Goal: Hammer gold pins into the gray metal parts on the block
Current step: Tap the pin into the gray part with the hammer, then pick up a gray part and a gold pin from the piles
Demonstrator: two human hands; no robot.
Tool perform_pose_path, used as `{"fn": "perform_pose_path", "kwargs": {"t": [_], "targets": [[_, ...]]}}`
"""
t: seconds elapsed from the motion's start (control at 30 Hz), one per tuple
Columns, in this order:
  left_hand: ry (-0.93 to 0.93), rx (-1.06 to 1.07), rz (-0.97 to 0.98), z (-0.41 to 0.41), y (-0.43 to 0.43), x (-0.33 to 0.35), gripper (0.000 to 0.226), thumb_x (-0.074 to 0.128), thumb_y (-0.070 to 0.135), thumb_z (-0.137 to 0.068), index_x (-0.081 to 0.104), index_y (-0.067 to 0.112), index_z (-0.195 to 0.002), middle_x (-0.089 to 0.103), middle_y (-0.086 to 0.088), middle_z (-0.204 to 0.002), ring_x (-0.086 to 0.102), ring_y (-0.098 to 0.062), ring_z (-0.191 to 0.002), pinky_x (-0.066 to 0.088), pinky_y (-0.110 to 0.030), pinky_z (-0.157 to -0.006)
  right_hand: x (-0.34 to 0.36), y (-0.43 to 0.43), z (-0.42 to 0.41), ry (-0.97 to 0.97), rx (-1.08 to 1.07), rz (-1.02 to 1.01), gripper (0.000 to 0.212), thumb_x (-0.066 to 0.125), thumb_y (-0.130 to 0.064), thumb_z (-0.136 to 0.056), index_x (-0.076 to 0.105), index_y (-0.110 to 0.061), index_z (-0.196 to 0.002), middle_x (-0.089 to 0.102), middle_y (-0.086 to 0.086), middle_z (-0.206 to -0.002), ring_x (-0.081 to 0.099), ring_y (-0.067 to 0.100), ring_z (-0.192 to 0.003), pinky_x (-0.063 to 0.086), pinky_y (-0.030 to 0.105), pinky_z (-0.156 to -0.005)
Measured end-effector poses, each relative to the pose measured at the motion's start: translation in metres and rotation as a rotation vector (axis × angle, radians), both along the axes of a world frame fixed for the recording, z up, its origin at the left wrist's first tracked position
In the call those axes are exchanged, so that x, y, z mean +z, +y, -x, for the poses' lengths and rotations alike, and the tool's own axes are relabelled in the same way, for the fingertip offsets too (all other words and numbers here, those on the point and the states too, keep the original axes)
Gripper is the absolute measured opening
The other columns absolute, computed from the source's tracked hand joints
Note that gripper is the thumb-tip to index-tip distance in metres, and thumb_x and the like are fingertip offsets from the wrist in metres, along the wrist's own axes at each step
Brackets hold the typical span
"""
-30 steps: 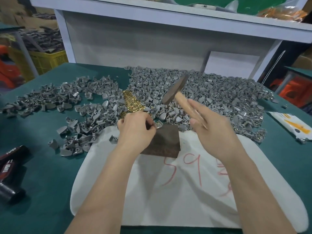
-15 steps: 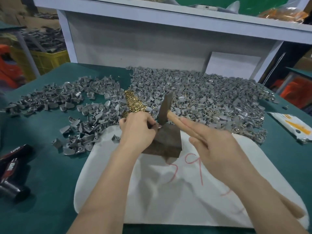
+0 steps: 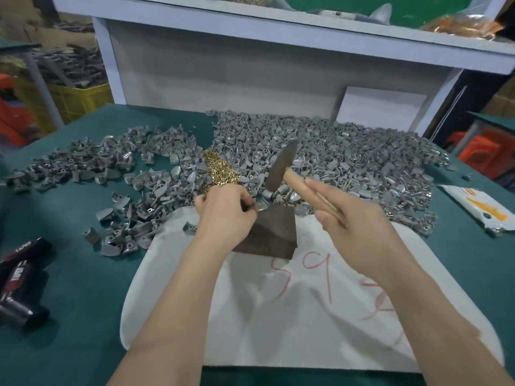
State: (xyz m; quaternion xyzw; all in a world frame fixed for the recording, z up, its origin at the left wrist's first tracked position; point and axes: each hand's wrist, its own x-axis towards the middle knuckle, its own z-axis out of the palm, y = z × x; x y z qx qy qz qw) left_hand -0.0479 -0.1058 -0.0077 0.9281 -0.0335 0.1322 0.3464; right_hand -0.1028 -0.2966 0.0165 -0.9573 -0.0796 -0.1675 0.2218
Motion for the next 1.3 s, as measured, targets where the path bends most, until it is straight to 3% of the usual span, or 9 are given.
{"fn": "perform_pose_path", "kwargs": {"t": [0.2,0.33,0.47,0.53,0.7,0.83,1.0,1.13,1.3], "targets": [[0.032,-0.009,-0.011,0.0,0.0,0.002,0.013,0.064,0.027,-0.088,0.06,0.031,-0.076,0.058,0.014,-0.088,0.052,-0.02,-0.107,0.027,-0.037,-0.096,-0.023,-0.004,-0.032,0.326,-0.091,-0.568,0.04,0.051,-0.015,-0.094,0.049,-0.034,-0.129,0.06,0.004,-0.063,0.045,0.011,-0.04,0.037,0.023,-0.038],[0.023,0.002,0.004,0.0,0.001,0.002,0.013,0.062,0.026,-0.09,0.064,0.031,-0.077,0.057,0.015,-0.085,0.052,-0.02,-0.105,0.026,-0.038,-0.095,-0.036,-0.003,-0.039,0.455,-0.151,-0.525,0.021,0.055,-0.023,-0.093,0.056,-0.023,-0.114,0.06,0.003,-0.063,0.053,0.017,-0.045,0.045,0.028,-0.044],[0.019,0.008,0.021,-0.001,0.001,0.001,0.012,0.06,0.027,-0.092,0.061,0.034,-0.081,0.055,0.014,-0.088,0.051,-0.02,-0.108,0.023,-0.036,-0.091,-0.025,0.0,-0.04,0.08,-0.249,0.028,0.04,0.049,-0.052,-0.086,0.064,-0.024,-0.11,0.063,0.001,-0.1,0.057,0.02,-0.089,0.046,0.032,-0.077],[0.005,-0.002,0.043,-0.001,0.0,0.001,0.013,0.06,0.028,-0.092,0.059,0.035,-0.081,0.059,0.014,-0.092,0.052,-0.019,-0.107,0.023,-0.035,-0.091,-0.014,0.013,-0.039,-0.067,-0.151,-0.075,0.044,0.049,-0.053,-0.083,0.064,-0.026,-0.114,0.061,0.0,-0.101,0.055,0.019,-0.094,0.044,0.032,-0.085],[-0.087,-0.003,0.094,-0.003,0.003,0.001,0.011,0.06,0.026,-0.09,0.068,0.027,-0.098,0.063,0.008,-0.111,0.053,-0.018,-0.111,0.032,-0.039,-0.101,-0.004,0.055,-0.06,0.232,0.144,-0.311,0.008,0.061,-0.022,-0.09,0.064,-0.029,-0.086,0.069,-0.005,-0.074,0.064,0.007,-0.063,0.056,0.032,-0.071],[-0.216,0.174,0.427,-0.004,0.009,0.007,0.017,0.056,0.021,-0.092,0.062,0.023,-0.108,0.053,0.006,-0.119,0.05,-0.015,-0.115,0.037,-0.04,-0.105,0.025,0.043,-0.107,-0.085,-0.211,-0.474,0.018,0.052,-0.02,-0.095,0.061,-0.023,-0.111,0.068,-0.002,-0.101,0.062,0.006,-0.077,0.051,0.019,-0.07],[-0.255,0.418,1.08,-0.007,0.024,0.011,0.023,0.047,0.011,-0.094,0.052,0.033,-0.096,0.054,-0.005,-0.115,0.054,-0.005,-0.09,0.044,-0.018,-0.075,0.035,0.065,-0.13,0.104,-0.162,-0.19,0.069,0.054,-0.023,-0.094,0.013,-0.023,-0.15,0.052,-0.008,-0.08,0.055,0.009,-0.06,0.046,0.022,-0.047],[-0.298,0.521,1.333,-0.012,0.03,0.009,0.022,0.04,0.007,-0.095,0.051,0.019,-0.109,0.052,-0.001,-0.11,0.05,0.015,-0.059,0.037,-0.003,-0.052,0.016,0.117,-0.12,0.25,0.226,0.059,0.035,0.06,-0.03,-0.09,0.059,-0.019,-0.123,0.065,-0.003,-0.109,0.058,0.009,-0.087,0.045,0.02,-0.084],[-0.312,0.543,1.327,-0.013,0.032,0.007,0.021,0.04,0.008,-0.095,0.05,0.022,-0.107,0.053,-0.006,-0.124,0.051,-0.013,-0.1,0.042,-0.017,-0.078,-0.008,0.168,-0.123,0.458,0.248,0.373,0.023,0.064,-0.02,-0.084,0.067,-0.014,-0.106,0.063,0.004,-0.096,0.058,0.023,-0.083,0.051,0.035,-0.083]]}}
